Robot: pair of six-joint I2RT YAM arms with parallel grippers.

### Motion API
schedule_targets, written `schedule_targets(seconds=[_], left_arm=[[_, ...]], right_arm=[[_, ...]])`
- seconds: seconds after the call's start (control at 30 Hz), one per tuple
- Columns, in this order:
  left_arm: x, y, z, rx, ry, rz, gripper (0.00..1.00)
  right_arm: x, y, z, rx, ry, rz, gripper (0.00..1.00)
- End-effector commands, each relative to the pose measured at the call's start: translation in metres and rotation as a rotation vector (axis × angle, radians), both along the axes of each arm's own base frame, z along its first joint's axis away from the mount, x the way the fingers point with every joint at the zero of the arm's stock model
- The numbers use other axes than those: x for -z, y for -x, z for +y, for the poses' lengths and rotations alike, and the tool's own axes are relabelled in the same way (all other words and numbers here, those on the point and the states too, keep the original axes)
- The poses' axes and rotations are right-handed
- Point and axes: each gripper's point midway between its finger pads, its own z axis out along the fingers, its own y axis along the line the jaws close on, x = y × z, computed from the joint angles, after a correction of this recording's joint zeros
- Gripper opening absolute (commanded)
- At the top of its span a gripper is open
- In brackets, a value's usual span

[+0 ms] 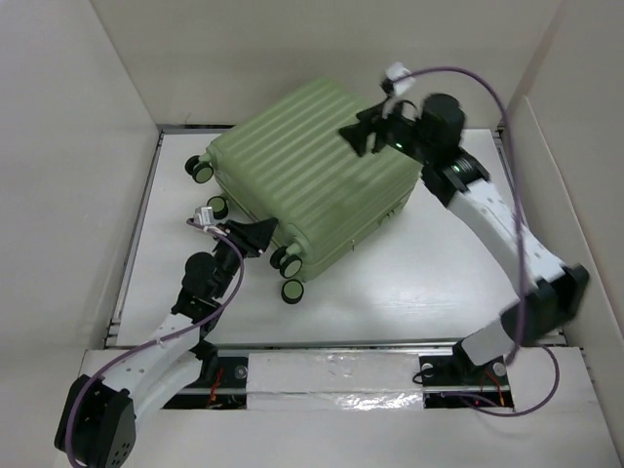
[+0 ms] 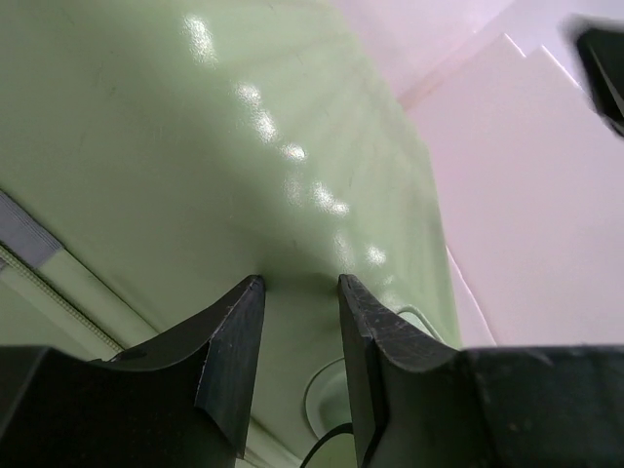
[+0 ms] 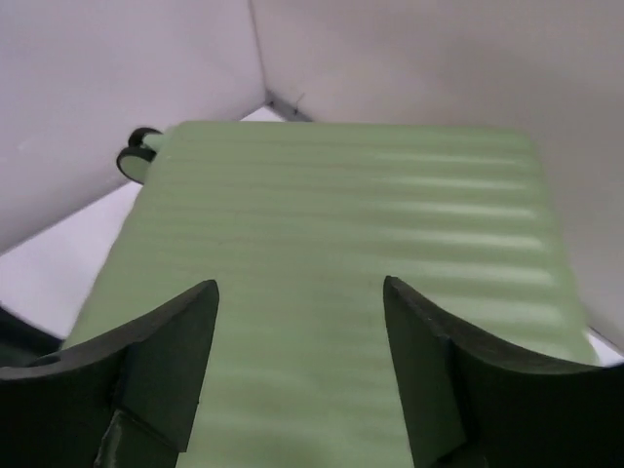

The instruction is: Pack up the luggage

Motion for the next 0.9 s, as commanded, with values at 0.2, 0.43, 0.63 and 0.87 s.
schedule_targets(seconds=[0.2,0.43,0.63,0.87], left_arm=[[-0.022,0.019,-0.034,0.197,-0.053,-0.031,0.31],[-0.05,0.008,-0.032,0.158,-0.078,-0.066,0.0],[-0.044,0.006,-0.019,0.093,-0.15,-0.016,0.47],[0.005,0.041,-0.017,0.186,-0.228,0.075,0.58]], right_arm=[[0.073,0.164,-0.069,0.09,-0.19,-0.167,0.0],[0.196,0.178,-0.067,0.076,-0.183,-0.022,0.05],[0.211,0.153,-0.051,0.059,-0.113,-0.028,0.46],[0.219,0.123,-0.036,0.038,-0.099,-0.05,0.52]])
